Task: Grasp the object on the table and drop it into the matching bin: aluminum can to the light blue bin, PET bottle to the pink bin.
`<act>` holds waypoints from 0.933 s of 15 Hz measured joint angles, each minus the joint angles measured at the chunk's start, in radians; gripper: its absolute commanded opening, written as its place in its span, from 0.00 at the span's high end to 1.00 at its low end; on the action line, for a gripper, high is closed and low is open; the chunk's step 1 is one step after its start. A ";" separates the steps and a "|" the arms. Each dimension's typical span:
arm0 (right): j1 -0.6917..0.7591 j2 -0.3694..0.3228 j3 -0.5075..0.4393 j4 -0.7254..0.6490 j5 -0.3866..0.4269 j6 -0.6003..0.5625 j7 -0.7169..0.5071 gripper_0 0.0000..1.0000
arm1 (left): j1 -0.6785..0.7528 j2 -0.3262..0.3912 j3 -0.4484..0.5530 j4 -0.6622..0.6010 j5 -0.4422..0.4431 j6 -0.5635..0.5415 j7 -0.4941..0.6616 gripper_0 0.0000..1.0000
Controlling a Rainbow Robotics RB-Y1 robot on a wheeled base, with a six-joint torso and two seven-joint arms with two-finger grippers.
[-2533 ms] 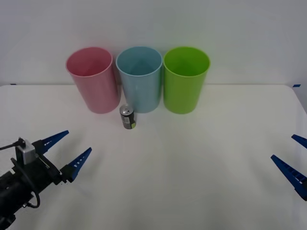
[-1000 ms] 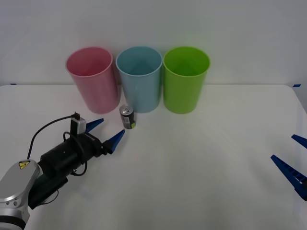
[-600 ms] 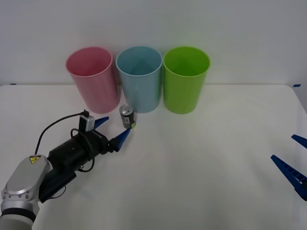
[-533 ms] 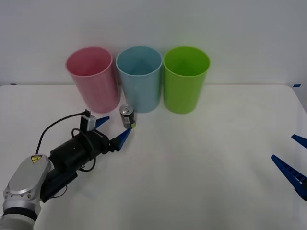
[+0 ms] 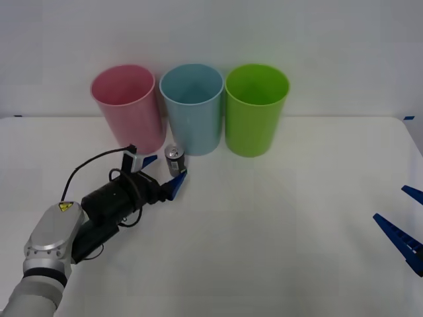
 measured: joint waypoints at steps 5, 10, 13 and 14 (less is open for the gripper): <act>0.000 0.000 0.000 0.000 0.000 0.000 0.000 0.00 | -0.072 -0.001 0.000 0.086 -0.013 0.010 -0.004 0.00; 0.000 0.000 0.000 0.000 0.000 0.000 0.000 0.00 | -0.132 -0.002 -0.001 0.166 -0.030 0.020 -0.013 0.00; 0.000 0.000 0.000 0.000 0.000 0.000 0.000 0.00 | -0.136 -0.006 -0.006 0.173 -0.043 0.025 -0.013 0.00; 0.000 0.000 0.000 0.000 0.000 0.000 0.000 0.00 | -0.137 -0.014 -0.006 0.173 -0.045 0.028 -0.013 0.00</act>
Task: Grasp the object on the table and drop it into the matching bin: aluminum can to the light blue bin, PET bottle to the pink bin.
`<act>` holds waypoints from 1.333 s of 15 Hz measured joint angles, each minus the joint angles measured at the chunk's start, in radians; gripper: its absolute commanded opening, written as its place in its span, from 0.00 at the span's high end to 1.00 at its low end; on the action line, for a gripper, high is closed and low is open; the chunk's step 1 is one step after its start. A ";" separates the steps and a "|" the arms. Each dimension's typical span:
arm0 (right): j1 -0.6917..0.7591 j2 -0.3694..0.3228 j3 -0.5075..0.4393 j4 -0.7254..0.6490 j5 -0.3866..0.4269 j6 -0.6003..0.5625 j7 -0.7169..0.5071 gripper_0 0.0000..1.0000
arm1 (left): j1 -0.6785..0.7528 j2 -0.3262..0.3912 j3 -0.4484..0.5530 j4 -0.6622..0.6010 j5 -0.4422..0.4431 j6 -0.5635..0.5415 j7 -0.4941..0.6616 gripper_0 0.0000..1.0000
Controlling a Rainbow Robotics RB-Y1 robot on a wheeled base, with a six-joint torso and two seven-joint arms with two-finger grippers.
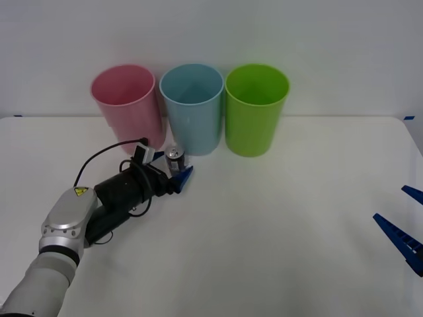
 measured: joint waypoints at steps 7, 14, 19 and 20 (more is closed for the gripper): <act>0.000 0.000 0.000 0.000 0.000 0.000 0.000 0.00 | -0.005 -0.035 -0.001 0.002 -0.016 0.050 -0.015 0.00; 0.000 0.000 0.000 0.000 0.000 0.000 0.000 0.00 | -0.006 -0.037 0.000 0.002 -0.015 0.060 -0.020 0.26; 0.000 0.000 0.000 0.000 0.000 0.000 0.000 0.00 | -0.005 -0.035 0.000 0.002 -0.013 0.064 -0.027 1.00; 0.000 0.000 0.000 0.000 0.000 0.000 0.000 0.00 | -0.005 -0.035 0.000 0.002 -0.013 0.063 -0.030 1.00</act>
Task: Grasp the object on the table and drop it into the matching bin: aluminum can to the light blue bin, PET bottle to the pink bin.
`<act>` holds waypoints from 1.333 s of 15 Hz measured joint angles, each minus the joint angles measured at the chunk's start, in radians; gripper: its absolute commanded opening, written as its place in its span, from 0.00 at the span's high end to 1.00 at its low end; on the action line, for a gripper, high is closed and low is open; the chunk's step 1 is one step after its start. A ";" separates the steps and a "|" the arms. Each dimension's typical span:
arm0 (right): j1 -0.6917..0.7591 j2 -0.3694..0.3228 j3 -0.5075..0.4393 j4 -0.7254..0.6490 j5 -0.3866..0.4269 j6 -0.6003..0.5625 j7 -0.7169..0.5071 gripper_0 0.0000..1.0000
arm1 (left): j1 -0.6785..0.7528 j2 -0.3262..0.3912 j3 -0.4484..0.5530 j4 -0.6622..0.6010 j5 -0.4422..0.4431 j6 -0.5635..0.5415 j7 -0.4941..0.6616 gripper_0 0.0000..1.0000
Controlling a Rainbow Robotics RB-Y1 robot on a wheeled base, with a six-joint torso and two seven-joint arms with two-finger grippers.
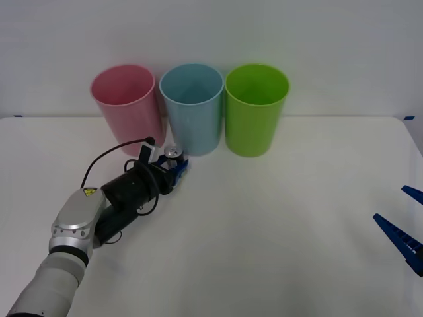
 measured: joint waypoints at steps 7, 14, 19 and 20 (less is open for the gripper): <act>0.000 0.000 0.000 0.000 0.000 0.000 0.000 0.00 | 0.001 0.029 -0.008 -0.007 0.050 -0.045 -0.003 1.00; 0.000 0.000 0.000 0.000 0.000 0.000 0.000 0.00 | 0.178 0.231 -0.100 -0.229 0.298 -0.065 0.018 1.00; 0.000 0.000 0.000 0.000 0.000 0.000 0.000 0.00 | 0.328 0.273 -0.067 -0.452 0.375 -0.059 0.028 1.00; 0.000 0.000 0.000 0.000 0.000 0.000 0.000 0.00 | 0.352 0.274 -0.052 -0.494 0.382 -0.059 0.029 1.00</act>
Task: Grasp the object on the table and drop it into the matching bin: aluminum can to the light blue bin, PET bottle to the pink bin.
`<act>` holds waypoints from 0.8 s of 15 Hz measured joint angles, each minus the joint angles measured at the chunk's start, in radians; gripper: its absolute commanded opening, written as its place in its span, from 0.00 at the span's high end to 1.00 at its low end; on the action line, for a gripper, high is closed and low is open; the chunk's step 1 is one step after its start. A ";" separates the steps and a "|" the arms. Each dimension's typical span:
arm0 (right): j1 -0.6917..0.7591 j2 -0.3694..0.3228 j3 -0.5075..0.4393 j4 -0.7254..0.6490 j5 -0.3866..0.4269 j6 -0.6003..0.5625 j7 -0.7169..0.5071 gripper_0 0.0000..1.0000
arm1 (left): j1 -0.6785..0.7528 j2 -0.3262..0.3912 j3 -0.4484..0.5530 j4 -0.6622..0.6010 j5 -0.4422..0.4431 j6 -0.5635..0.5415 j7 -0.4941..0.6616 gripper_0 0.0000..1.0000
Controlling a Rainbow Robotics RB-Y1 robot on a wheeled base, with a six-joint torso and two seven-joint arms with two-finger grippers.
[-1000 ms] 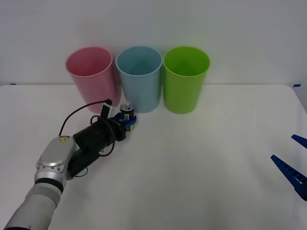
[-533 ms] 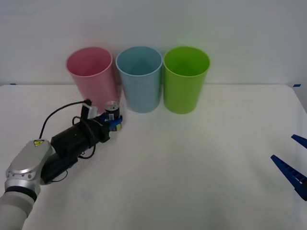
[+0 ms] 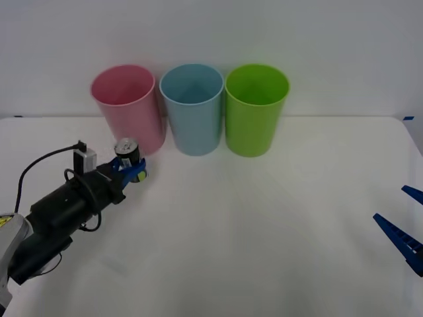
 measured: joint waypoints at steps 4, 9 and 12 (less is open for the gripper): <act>0.000 0.000 0.000 0.000 0.000 0.000 0.000 0.00 | 0.057 0.001 0.057 -0.125 0.028 0.003 0.017 1.00; 0.000 0.000 0.000 0.000 0.000 0.000 0.000 0.00 | 0.043 0.046 0.110 -0.233 0.042 0.013 0.166 1.00; 0.000 0.000 0.000 0.000 0.000 0.000 0.000 0.00 | 0.030 0.122 0.111 -0.266 0.097 0.023 0.214 1.00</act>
